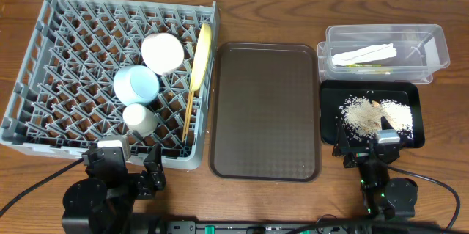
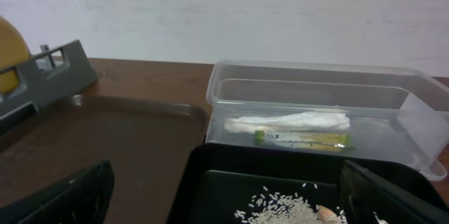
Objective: Sort waste into correct bins and load items into the dishwasher
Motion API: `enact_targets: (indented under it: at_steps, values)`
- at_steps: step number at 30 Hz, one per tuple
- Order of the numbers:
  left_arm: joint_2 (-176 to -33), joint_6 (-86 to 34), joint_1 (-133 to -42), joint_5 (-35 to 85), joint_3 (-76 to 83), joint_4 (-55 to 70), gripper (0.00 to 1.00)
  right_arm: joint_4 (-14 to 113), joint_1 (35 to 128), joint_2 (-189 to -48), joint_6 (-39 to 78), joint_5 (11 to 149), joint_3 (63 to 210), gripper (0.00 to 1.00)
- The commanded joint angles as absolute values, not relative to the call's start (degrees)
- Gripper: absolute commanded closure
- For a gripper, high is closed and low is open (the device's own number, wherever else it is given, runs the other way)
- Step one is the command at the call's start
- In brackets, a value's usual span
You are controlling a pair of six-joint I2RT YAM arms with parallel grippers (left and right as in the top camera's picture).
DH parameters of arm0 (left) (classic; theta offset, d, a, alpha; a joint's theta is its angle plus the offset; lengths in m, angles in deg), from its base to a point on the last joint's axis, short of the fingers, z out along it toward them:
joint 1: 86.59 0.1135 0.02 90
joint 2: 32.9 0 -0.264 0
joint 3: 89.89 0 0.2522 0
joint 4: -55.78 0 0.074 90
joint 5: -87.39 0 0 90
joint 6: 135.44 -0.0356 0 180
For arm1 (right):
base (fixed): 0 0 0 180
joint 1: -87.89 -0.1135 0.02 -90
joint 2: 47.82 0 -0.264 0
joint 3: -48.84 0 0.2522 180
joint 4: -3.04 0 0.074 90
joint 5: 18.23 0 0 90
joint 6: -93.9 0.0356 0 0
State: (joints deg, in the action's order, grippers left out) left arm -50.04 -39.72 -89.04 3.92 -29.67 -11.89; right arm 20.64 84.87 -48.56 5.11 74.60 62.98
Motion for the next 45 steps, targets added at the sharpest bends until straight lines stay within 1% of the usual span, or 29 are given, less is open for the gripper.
enact_targets:
  at_steps: [1,29,33,38,45]
  values:
    - [-50.0,-40.49,-89.24,4.22,-29.82,-11.93,0.16,20.9,84.17,-48.25,4.23,74.16,62.92,0.01]
    - [-49.89,-40.49,-89.24,4.22,-29.84,-12.52,0.16,20.9,84.17,-48.25,4.23,74.16,62.92,0.01]
    - [-49.59,-40.95,-89.24,2.82,-30.59,-13.13,0.16,20.9,84.17,-48.25,4.23,74.16,62.92,0.01]
    - [-45.54,-40.93,-89.22,2.87,-36.95,-10.38,0.16,20.9,84.17,-48.25,4.23,74.16,62.92,0.01]
    - [-36.23,-40.91,-89.22,2.87,-51.57,1.6,0.16,20.9,84.17,-48.25,4.23,74.16,62.92,0.01]
